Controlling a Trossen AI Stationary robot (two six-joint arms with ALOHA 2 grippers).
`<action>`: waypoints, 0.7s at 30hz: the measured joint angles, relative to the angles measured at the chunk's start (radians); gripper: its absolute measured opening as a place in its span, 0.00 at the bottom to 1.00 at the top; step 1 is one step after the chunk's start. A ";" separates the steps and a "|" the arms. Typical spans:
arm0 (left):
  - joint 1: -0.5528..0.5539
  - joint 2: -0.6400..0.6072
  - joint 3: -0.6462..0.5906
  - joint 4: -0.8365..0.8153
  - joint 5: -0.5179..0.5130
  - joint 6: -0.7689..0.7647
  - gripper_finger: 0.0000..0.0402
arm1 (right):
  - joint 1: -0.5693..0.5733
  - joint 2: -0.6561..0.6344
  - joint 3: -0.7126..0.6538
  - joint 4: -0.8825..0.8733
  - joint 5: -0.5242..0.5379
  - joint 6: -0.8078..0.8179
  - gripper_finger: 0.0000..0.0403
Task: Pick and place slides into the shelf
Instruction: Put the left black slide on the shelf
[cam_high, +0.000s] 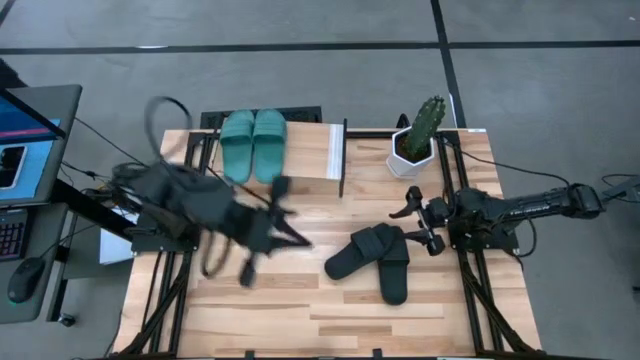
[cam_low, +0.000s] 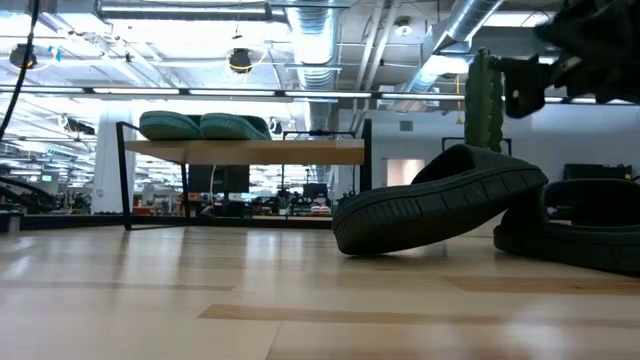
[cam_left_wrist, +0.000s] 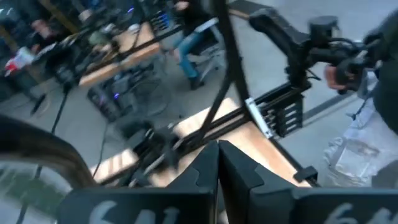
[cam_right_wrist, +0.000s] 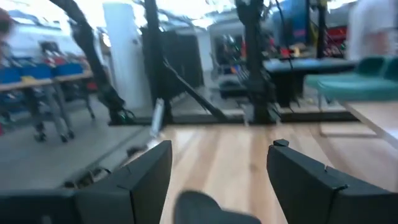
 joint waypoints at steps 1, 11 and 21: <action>0.019 -0.023 -0.012 -0.008 -0.006 -0.016 0.00 | 0.011 -0.001 0.000 0.022 0.000 0.001 0.62; 0.348 -0.407 -0.567 0.250 0.503 0.085 0.00 | 0.138 0.000 0.000 0.131 0.000 0.070 0.62; 0.479 -0.948 -1.517 1.007 0.400 -0.058 0.00 | 0.257 0.000 0.002 0.135 0.001 0.073 0.62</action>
